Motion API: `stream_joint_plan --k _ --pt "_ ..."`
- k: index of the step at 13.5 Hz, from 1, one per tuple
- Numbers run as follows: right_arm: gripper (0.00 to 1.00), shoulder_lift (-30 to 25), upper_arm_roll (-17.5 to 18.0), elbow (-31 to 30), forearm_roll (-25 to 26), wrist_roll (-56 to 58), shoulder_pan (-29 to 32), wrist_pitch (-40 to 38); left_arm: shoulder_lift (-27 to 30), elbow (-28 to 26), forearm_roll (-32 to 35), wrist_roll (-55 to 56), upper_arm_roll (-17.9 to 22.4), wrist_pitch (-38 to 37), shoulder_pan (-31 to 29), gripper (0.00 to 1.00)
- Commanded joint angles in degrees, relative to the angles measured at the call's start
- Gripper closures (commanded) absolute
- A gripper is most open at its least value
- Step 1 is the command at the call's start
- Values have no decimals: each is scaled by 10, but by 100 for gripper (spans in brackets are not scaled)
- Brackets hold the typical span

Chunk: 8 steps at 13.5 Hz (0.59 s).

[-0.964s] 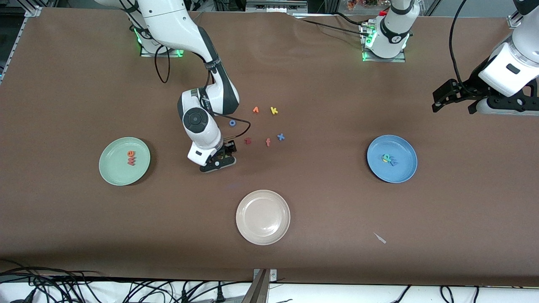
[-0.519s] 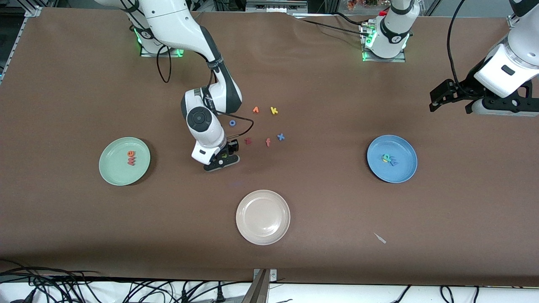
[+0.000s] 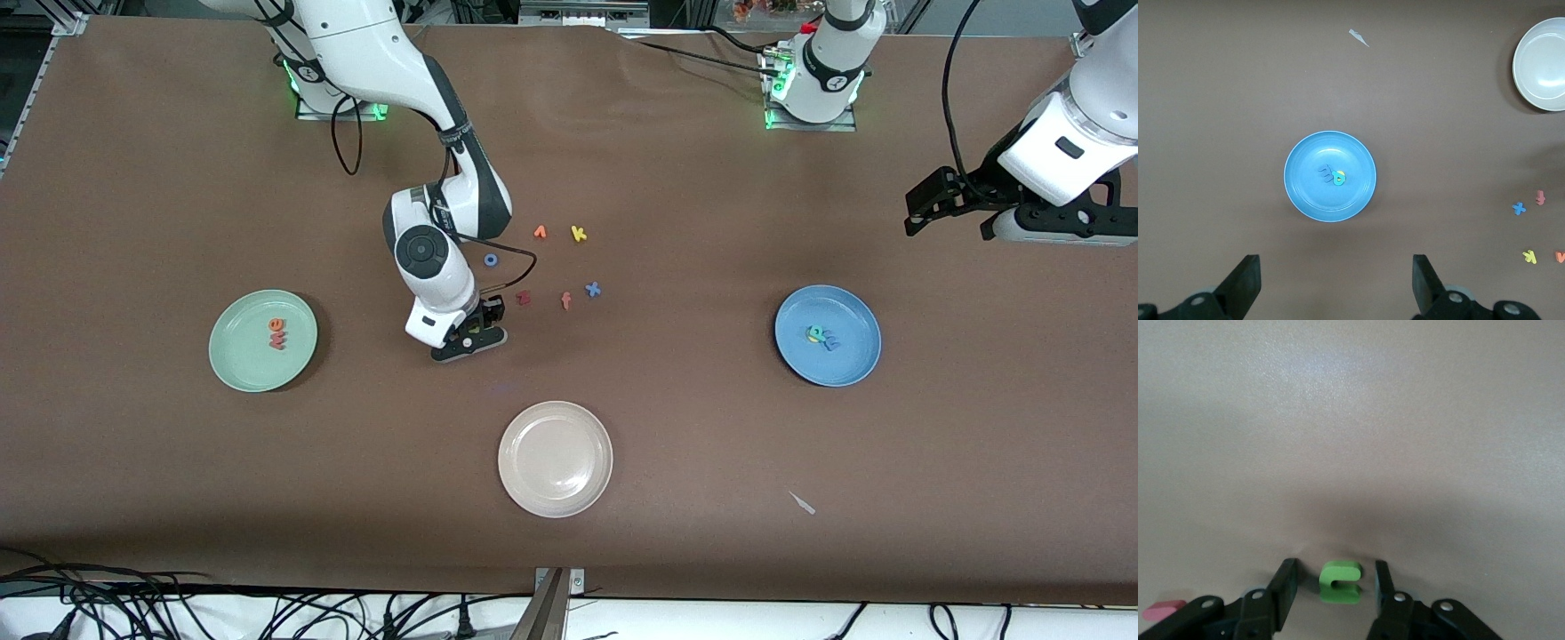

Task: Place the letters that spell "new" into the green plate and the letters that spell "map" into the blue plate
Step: 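Grasp the green n with the right gripper while the left arm returns to rest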

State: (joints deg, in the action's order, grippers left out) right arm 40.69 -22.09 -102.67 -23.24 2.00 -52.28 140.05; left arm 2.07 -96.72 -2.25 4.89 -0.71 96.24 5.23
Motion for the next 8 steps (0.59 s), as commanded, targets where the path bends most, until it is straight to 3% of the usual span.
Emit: stream_joint_plan --k 1,8 --pt "50 8 -1 9 -14 9 -2 -2 7 -4 1 -5 0 -5 5 0" --pt "51 7 -1 6 -13 12 -2 -9 8 0 23 -5 -14 -16 3 0"
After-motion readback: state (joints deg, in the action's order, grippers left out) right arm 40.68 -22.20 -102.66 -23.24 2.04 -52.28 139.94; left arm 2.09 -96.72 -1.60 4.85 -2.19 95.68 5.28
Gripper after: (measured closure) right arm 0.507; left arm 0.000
